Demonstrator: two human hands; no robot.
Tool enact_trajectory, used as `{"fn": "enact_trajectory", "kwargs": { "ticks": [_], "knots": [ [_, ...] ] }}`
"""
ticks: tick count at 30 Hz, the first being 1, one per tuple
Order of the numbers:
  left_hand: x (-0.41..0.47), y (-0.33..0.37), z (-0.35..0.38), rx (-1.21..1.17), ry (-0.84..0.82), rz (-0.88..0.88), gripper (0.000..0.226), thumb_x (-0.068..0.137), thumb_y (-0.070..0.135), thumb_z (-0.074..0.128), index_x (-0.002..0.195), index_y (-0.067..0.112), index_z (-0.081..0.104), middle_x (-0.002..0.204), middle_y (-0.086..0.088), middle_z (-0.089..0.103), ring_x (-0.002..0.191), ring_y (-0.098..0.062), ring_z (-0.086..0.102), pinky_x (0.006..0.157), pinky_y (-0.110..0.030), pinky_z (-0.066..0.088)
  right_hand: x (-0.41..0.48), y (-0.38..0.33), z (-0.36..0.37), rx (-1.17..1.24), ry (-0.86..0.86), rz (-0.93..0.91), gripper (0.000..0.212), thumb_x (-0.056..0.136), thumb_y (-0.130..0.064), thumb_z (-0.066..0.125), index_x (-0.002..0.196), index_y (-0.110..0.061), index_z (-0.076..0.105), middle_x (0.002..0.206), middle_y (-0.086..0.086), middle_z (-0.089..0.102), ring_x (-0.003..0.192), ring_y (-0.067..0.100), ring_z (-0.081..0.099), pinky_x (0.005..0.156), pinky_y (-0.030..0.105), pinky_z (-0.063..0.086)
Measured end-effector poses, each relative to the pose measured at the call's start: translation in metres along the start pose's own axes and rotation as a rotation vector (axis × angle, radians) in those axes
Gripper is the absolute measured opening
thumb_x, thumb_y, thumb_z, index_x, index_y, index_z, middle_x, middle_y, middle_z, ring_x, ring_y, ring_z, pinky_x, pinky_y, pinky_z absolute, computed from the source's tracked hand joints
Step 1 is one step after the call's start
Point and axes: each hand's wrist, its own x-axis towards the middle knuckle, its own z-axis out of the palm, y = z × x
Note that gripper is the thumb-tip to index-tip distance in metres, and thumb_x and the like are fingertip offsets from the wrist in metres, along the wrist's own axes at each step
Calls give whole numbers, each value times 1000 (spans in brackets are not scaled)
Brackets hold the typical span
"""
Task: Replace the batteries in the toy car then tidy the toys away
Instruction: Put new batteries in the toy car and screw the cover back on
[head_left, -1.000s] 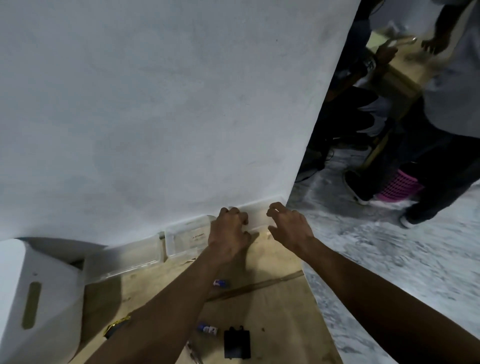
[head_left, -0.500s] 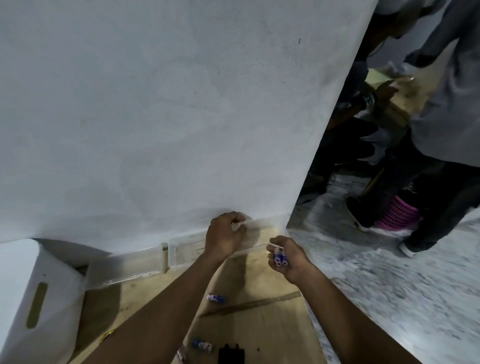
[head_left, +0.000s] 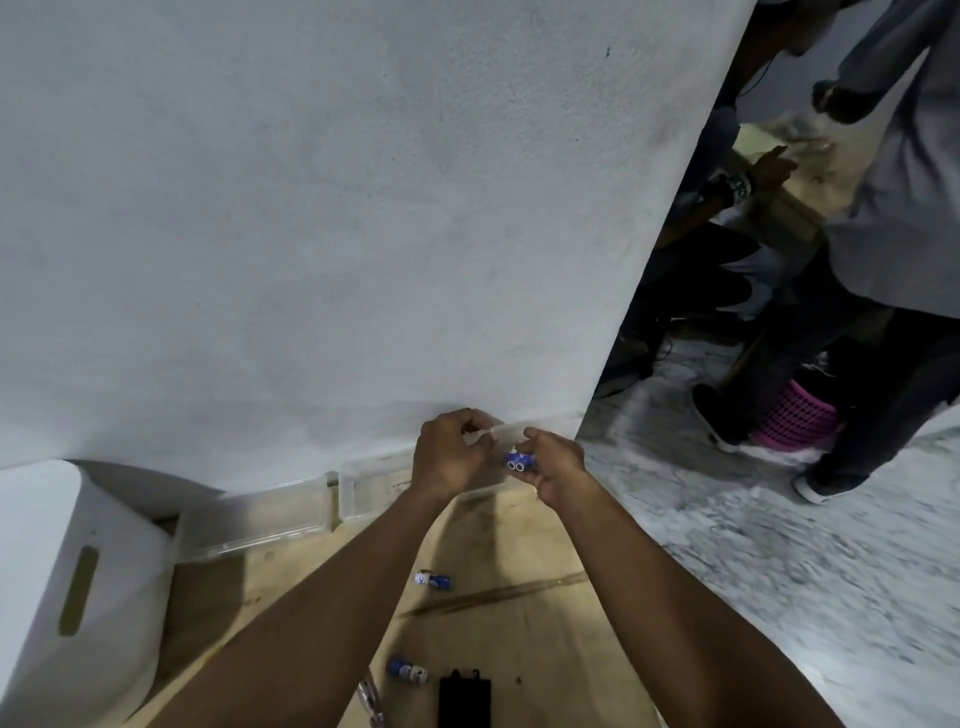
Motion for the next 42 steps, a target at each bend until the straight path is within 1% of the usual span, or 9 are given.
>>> {"fn": "enact_trajectory", "kwargs": {
  "ticks": [6,8,13,15,18,21,35,38,42],
  "knots": [
    [-2,-1,0,-11,5,24,16,82,14,74,77,29,70,88,11,73,89,-12,69,85,-30,56,-1,2,-7,68,23,-8,15,94,5,52,100,0,64,91,17,63,84,29,66,77,44,61],
    [-4,-3,0,-10,2,33,12,83,15,75,81,26,71,90,12,72,91,-11,68,86,-27,54,-4,2,-14,164,100,-43,11,92,5,54,89,-1,64,83,15,64,74,27,66,68,41,61],
    [-11,-15,2,95,-43,111,12,79,21,79,90,21,77,98,4,74,95,-16,66,84,-29,52,-12,5,-45,-138,506,-656,15,85,-2,63,89,-16,68,93,4,70,76,13,61,71,20,52],
    [-18,-21,2,192,-86,169,15,78,22,80,94,20,78,101,2,75,97,-19,65,87,-33,51,-9,11,-55,-503,309,-916,26,82,2,61,97,-18,68,102,0,65,89,12,59,72,12,43],
    [-26,-30,5,342,-155,242,23,76,33,78,96,21,79,104,3,74,99,-19,63,87,-30,48,12,23,-70,-1065,-19,-1010,38,73,0,64,105,-20,71,113,-1,64,106,20,59,91,31,46],
    [-28,-35,6,404,-192,276,39,72,43,60,96,19,78,105,2,74,103,-21,60,87,-30,45,23,25,-76,-1328,-116,-1039,47,64,-1,66,107,-17,72,113,1,65,110,26,60,95,44,47],
    [-30,-39,6,510,-241,357,31,80,25,64,109,16,72,121,0,66,118,-22,52,86,-34,50,26,22,-79,-1457,-114,-1195,44,68,7,77,105,-16,71,109,0,67,100,25,61,76,32,49],
    [-34,-33,-4,436,-319,302,30,78,32,70,105,19,76,115,1,72,107,-20,63,97,-38,48,16,22,-74,-1504,-91,-1120,43,73,3,71,112,-16,70,117,0,66,107,24,59,80,32,46],
    [-64,-36,-31,313,-220,246,24,83,31,69,104,22,77,105,0,75,94,-19,67,83,-30,51,-11,41,-65,-1380,-53,-1196,32,75,-2,66,103,-15,71,106,2,68,102,25,61,87,36,40]
  ]
}}
